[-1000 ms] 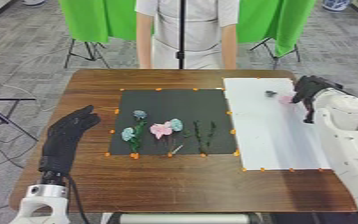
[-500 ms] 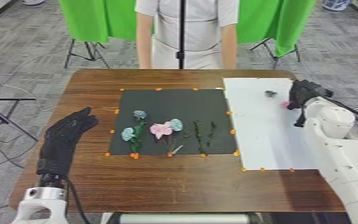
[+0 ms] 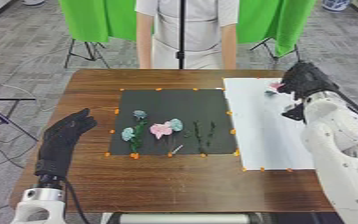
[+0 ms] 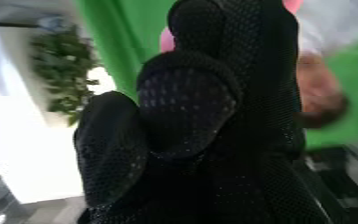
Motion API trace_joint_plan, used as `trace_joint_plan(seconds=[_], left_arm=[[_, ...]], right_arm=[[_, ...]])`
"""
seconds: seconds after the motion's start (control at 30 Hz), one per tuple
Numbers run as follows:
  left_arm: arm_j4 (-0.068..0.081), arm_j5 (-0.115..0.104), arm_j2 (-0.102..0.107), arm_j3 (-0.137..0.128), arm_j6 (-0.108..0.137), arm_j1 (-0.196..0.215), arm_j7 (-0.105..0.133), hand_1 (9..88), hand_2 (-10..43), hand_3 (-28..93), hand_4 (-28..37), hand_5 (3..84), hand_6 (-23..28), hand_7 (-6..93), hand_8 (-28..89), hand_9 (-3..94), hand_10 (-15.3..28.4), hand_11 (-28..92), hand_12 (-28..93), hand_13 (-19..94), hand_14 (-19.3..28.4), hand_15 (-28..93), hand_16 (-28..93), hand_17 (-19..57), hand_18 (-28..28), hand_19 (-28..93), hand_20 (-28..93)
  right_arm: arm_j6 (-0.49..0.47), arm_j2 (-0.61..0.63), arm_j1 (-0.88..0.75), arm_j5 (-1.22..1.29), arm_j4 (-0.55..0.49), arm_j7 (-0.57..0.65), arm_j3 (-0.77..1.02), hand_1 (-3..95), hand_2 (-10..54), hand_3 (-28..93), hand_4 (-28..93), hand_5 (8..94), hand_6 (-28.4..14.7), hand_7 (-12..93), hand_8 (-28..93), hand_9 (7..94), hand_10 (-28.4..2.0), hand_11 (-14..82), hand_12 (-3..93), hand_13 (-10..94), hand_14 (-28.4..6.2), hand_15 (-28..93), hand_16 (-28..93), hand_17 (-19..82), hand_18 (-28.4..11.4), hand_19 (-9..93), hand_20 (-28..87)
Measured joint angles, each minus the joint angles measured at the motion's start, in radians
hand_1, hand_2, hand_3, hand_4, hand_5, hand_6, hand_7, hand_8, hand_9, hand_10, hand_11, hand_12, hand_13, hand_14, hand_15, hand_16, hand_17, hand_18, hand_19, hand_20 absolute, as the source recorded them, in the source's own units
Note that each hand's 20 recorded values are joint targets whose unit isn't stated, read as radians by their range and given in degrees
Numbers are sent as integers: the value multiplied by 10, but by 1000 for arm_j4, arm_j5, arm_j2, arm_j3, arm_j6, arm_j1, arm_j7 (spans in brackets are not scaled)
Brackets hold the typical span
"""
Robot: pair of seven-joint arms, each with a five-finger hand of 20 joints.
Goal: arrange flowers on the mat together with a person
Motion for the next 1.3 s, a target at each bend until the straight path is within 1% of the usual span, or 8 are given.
trace_joint_plan(seconds=[0.1, 0.17, 0.3, 0.43, 0.63, 0.8, 1.03, 1.3], left_arm=[[-4, 0, 0, -1, 1, 2, -5, 310, -3, 642, -152, 511, 7, 159, -74, 478, 126, 192, 144, 367, 173, 188, 48, 55, 137, 103, 224], [-9, 0, 0, -2, 1, 4, -12, 309, -4, 643, -152, 509, 8, 158, -73, 477, 127, 193, 144, 366, 173, 189, 48, 55, 137, 103, 224], [-11, 1, -2, -4, -8, 5, -26, 308, -4, 641, -153, 509, 8, 156, -72, 474, 128, 190, 143, 364, 173, 187, 48, 54, 137, 105, 224], [-12, 1, -2, -2, -11, 4, -43, 306, -4, 640, -152, 506, 8, 153, -71, 471, 128, 188, 143, 362, 173, 185, 48, 52, 138, 106, 223], [-7, 4, -1, 4, -41, -13, -64, 307, -4, 639, -152, 505, 8, 150, -70, 470, 128, 187, 144, 359, 174, 183, 49, 51, 138, 107, 222], [-4, 4, 1, 7, -53, -26, -68, 304, -5, 640, -151, 506, 10, 150, -69, 466, 128, 186, 144, 358, 175, 185, 49, 49, 138, 107, 221], [-1, 4, 3, 6, -54, -28, -68, 301, -7, 642, -152, 498, 21, 143, -66, 460, 129, 184, 145, 355, 175, 184, 48, 46, 138, 108, 219], [-1, 4, 3, 6, -60, -27, -68, 300, -9, 641, -152, 496, 21, 142, -64, 457, 129, 181, 145, 353, 174, 181, 50, 44, 139, 107, 217]], right_arm=[[-30, -64, 3, -1, -72, -10, -47, 914, -95, -283, 343, 841, 17, 215, 84, 937, -80, 309, 238, 937, 1, 574, 164, 734, -72, 889, 279], [-60, -110, 12, -3, -85, -25, -90, 913, -95, -283, 345, 841, 17, 214, 85, 937, -80, 310, 237, 937, 1, 574, 164, 733, -72, 892, 276], [-87, -194, 22, -6, -63, -48, -167, 911, -95, -283, 347, 842, 20, 207, 80, 937, -83, 335, 217, 937, 1, 585, 159, 733, -73, 908, 270], [-92, -241, 22, -17, -38, -70, -218, 907, -95, -283, 352, 838, 26, 203, 80, 937, -82, 352, 200, 937, 2, 596, 155, 736, -75, 921, 265], [-103, -265, 33, -62, 19, -88, -258, 898, -95, -283, 366, 828, 34, 186, 67, 937, -83, 357, 190, 937, 3, 600, 152, 735, -77, 928, 253], [-112, -267, 34, -88, 51, -88, -260, 872, -95, -283, 365, 818, 33, 171, 54, 937, -84, 361, 180, 937, 2, 601, 152, 735, -78, 931, 251], [-128, -265, 27, -95, 75, -94, -260, 830, -95, -283, 359, 805, 34, 158, 34, 937, -87, 363, 175, 937, 2, 602, 153, 734, -82, 932, 261], [-134, -267, 17, -124, 91, -114, -253, 812, -95, -283, 368, 779, 35, 152, 20, 937, -88, 355, 178, 937, 1, 600, 155, 730, -85, 932, 272]])
